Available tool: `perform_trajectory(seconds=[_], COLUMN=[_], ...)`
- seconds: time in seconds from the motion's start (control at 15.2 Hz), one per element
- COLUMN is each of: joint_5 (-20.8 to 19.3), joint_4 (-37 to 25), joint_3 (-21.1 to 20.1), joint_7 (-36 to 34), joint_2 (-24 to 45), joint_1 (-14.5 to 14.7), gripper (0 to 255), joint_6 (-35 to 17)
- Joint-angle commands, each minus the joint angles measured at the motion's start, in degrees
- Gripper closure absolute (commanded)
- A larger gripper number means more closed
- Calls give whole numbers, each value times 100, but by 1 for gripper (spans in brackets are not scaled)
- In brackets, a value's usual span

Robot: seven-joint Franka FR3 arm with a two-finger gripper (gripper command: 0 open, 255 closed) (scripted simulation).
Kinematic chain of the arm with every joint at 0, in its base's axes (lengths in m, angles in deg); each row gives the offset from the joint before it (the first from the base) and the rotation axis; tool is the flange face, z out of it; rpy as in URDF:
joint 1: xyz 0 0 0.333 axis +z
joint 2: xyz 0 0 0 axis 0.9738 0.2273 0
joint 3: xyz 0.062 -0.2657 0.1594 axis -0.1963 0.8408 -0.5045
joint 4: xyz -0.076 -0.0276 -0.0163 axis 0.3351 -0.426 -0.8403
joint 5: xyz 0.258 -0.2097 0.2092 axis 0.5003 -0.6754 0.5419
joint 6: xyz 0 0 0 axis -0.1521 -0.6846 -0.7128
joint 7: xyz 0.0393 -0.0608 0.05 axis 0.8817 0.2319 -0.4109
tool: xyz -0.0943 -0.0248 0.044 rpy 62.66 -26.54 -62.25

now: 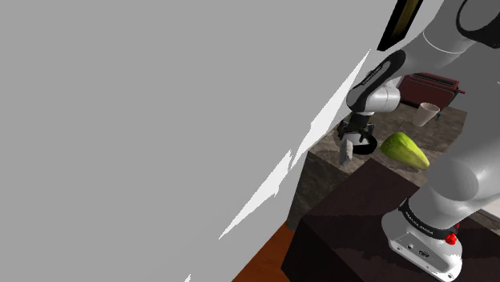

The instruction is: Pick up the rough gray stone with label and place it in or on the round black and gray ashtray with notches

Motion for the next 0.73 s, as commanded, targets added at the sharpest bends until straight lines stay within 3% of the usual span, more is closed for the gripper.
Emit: perform_trajectory(seconds=[0.0, 0.07, 0.66], joint_5=[398, 596, 979], joint_4=[-197, -293, -468], joint_3=[-85, -148, -504], joint_7=[104, 180, 449], joint_2=[467, 696, 1432], joint_1=[-154, -264, -553], gripper=[0, 0, 0], joint_6=[-266, -394, -955])
